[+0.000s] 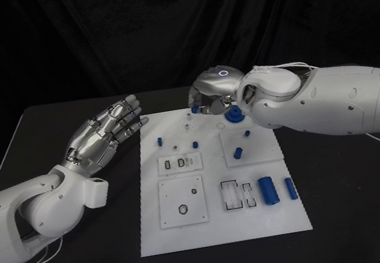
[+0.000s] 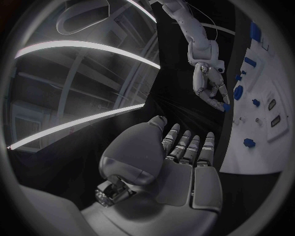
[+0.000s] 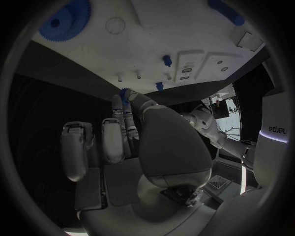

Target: Assemble the parts on the task board

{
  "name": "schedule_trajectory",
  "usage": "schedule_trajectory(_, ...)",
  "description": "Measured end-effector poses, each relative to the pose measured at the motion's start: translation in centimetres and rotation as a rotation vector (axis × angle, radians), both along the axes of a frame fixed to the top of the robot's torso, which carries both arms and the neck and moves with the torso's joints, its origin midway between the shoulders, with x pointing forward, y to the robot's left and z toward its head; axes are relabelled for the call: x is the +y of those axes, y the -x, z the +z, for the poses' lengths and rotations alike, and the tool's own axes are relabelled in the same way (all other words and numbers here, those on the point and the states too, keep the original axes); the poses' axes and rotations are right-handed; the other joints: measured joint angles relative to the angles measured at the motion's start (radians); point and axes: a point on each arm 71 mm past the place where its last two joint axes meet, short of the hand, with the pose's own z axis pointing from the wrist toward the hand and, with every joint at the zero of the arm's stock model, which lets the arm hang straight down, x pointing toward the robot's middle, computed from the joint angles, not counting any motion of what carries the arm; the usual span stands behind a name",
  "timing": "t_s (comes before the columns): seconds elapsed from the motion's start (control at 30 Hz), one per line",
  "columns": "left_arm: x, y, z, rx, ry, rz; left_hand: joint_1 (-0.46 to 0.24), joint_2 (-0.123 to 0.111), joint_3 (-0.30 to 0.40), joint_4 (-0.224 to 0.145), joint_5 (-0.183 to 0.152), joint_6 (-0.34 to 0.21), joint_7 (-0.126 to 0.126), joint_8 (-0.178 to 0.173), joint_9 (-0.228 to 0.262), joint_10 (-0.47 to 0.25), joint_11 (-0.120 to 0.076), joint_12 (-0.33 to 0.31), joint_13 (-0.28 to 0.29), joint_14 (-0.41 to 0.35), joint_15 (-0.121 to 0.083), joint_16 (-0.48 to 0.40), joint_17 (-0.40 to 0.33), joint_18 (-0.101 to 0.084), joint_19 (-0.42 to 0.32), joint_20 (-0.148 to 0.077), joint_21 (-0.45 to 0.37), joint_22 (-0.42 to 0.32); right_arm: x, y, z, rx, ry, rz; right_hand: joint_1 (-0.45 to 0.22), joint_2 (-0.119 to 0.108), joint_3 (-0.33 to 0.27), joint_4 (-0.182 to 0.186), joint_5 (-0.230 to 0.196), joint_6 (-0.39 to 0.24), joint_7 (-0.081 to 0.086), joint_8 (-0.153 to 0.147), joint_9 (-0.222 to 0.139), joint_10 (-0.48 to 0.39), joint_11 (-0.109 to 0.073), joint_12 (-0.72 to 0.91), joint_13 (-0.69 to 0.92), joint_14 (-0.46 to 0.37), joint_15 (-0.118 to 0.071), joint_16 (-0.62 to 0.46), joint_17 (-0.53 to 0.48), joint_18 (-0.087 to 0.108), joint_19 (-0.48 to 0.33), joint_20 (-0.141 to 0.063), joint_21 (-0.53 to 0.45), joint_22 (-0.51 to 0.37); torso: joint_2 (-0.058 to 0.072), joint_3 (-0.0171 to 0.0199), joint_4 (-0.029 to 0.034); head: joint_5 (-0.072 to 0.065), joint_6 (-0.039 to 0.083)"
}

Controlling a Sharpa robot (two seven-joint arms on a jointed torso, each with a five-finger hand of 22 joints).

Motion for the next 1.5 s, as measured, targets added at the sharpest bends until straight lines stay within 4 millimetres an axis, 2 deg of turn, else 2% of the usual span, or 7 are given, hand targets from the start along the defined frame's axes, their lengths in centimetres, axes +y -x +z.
schedule_trajectory(0.33, 0.1, -0.1, 0.0, -0.001, -0.002, 0.003, 0.0, 0.0, 0.003, -0.003, 0.004, 0.004, 0.004, 0.0, 0.0, 0.004, 0.004, 0.0, 0.0, 0.0, 0.0, 0.0, 0.0, 0.0, 0.0, 0.0, 0.0, 0.0, 2.0, -2.1, 0.2, 0.005, 0.022, -0.029, 0.0, 0.0, -0.001, -0.001, -0.003, 0.0, 0.0, 0.004, 0.0, 0.0, 0.0, -0.021, -0.002, 0.0, 0.0, -0.004, -0.003, 0.0, 0.0, 0.0, -0.003, 0.0, 0.0, -0.0023, 0.0035, 0.009, 0.001)
schedule_trajectory(0.57, -0.1, -0.1, 0.0, -0.001, -0.001, 0.0, 0.0, 0.0, 0.003, -0.003, 0.004, 0.004, 0.004, 0.0, 0.0, 0.004, 0.004, 0.0, 0.0, 0.0, 0.0, 0.0, 0.0, 0.0, 0.0, 0.0, 0.0, 0.0, 1.9, -2.8, -0.2, 0.02, 0.036, -0.055, 0.0, 0.0, -0.001, -0.001, -0.004, 0.0, 0.0, 0.005, 0.0, -0.004, 0.004, -0.034, -0.002, 0.0, 0.0, -0.008, -0.008, 0.0, 0.0, 0.0, -0.008, 0.0, 0.003, 0.0001, 0.0062, 0.009, 0.003)
schedule_trajectory(0.73, -0.1, -0.1, 0.0, -0.001, -0.001, 0.0, 0.0, 0.0, 0.008, -0.003, 0.004, 0.004, 0.004, 0.0, 0.0, 0.004, 0.004, 0.0, 0.0, 0.0, 0.0, 0.0, 0.0, 0.0, 0.0, 0.0, 0.0, 0.0, 1.8, -3.0, -0.4, 0.029, 0.041, -0.062, 0.0, -0.001, -0.002, -0.002, -0.004, 0.0, 0.0, 0.005, 0.0, -0.007, 0.007, -0.038, -0.002, 0.0, 0.0, -0.008, -0.008, 0.0, 0.0, 0.0, -0.008, 0.0, 0.003, 0.0001, 0.0081, 0.005, 0.002)
schedule_trajectory(1.5, 0.0, -0.2, -0.1, -0.001, -0.002, 0.002, 0.0, 0.0, 0.011, -0.005, 0.004, 0.004, 0.004, 0.0, 0.0, 0.004, 0.004, 0.0, 0.0, 0.004, 0.004, 0.0, 0.0, 0.0, 0.0, 0.0, 0.0, 0.0, 1.6, -2.7, -1.4, 0.062, 0.053, -0.064, 0.0, -0.001, -0.004, -0.004, -0.004, -0.005, -0.004, 0.012, 0.0, -0.013, 0.013, -0.05, -0.002, 0.0, 0.0, -0.012, -0.008, 0.0, 0.0, 0.0, -0.008, 0.0, 0.002, 0.0015, 0.0039, 0.009, -0.011)
